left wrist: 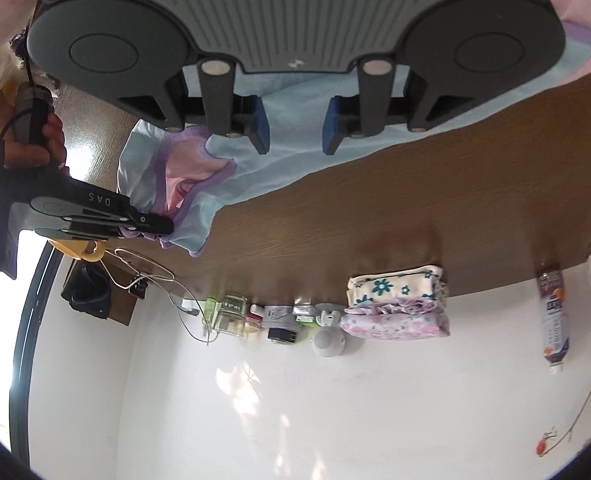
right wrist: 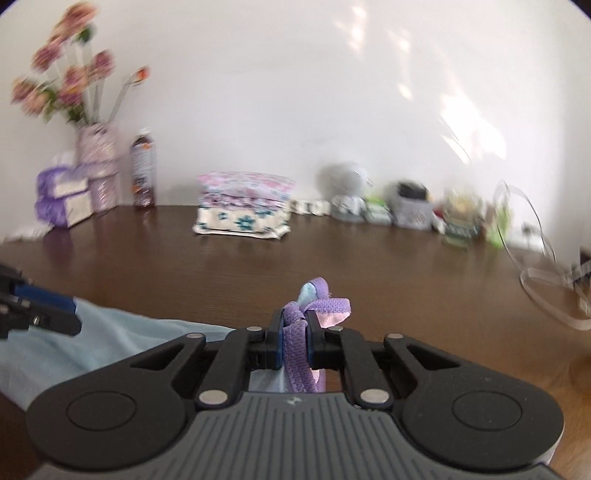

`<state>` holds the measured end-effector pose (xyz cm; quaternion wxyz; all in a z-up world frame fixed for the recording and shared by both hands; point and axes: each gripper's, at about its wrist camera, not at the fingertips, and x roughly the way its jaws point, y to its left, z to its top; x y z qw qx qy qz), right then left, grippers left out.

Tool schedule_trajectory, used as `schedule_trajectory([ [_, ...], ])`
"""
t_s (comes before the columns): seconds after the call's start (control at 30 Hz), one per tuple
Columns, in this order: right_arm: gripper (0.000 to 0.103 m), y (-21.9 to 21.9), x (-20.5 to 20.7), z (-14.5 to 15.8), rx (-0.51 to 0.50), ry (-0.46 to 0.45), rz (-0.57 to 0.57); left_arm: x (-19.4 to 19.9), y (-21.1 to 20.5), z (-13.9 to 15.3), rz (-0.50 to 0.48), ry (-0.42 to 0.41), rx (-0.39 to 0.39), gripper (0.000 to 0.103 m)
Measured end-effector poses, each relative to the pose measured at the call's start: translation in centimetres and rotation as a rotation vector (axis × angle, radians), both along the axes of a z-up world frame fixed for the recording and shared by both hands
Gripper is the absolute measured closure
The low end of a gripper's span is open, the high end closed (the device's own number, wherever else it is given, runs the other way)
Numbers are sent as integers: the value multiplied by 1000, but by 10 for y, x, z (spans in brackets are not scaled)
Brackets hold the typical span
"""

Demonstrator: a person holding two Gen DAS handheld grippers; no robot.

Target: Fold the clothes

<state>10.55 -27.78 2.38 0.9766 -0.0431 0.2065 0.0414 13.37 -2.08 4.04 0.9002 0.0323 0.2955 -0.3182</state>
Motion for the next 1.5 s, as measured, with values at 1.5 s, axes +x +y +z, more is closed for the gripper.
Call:
schedule_trajectory([
  [1.5, 64, 42, -25, 6, 161, 161, 187, 23, 26, -6, -4, 200, -188, 44],
])
